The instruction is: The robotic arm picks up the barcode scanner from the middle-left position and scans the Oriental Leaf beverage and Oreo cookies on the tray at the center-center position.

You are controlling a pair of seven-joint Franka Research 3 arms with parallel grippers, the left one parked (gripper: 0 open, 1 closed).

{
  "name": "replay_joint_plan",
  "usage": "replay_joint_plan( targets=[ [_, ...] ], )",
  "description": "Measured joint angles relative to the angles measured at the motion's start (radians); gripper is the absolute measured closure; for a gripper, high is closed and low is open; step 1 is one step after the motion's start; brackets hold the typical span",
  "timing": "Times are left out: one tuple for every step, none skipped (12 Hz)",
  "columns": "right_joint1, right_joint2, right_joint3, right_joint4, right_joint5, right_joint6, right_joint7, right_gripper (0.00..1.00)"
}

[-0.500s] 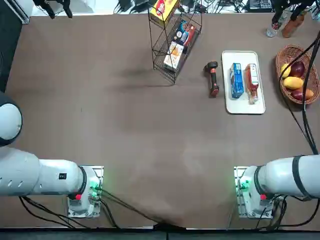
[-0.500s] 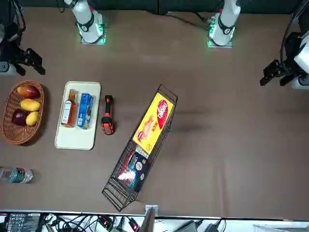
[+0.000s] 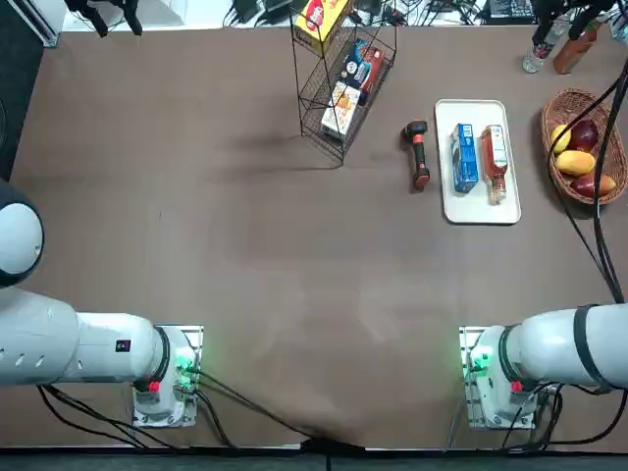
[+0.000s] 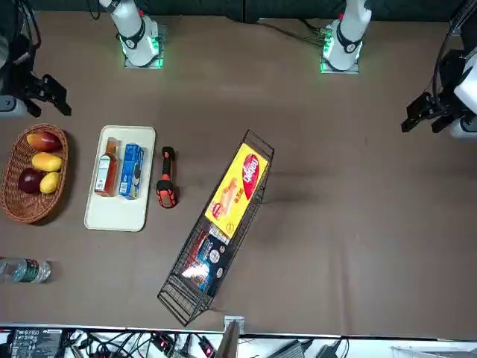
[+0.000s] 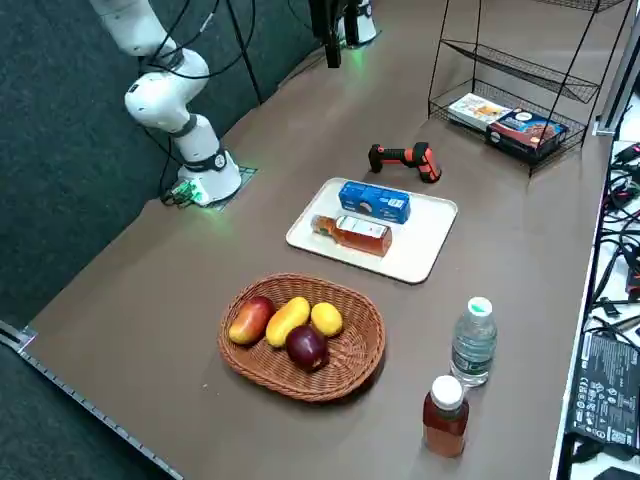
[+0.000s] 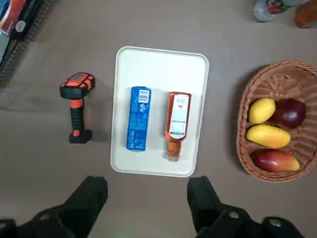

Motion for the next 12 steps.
replay_joint_plan(
  targets=[
    [0.007,0.008,0.003,-0.001,0.007,0.0,0.009,0.0],
    [0.022,0.018,0.006,-0.007,0.012,0.009,0.02,0.0],
    [0.04,0.029,0.008,-0.019,0.018,0.031,0.036,0.0],
    [0.056,0.04,0.01,-0.034,0.021,0.054,0.05,0.0],
    [0.072,0.05,0.012,-0.051,0.027,0.069,0.055,0.0],
    [0.086,0.061,0.013,-0.068,0.039,0.086,0.058,0.0],
    [0.096,0.07,0.013,-0.087,0.059,0.106,0.06,0.0],
    [0.104,0.078,0.013,-0.111,0.076,0.131,0.06,0.0],
    [0.109,0.083,0.014,-0.138,0.085,0.16,0.06,0.0],
    [0.116,0.088,0.014,-0.167,0.09,0.195,0.06,0.0],
    [0.127,0.093,0.014,-0.198,0.093,0.233,0.06,0.0],
    [0.142,0.101,0.014,-0.225,0.095,0.267,0.071,0.0]
  ],
)
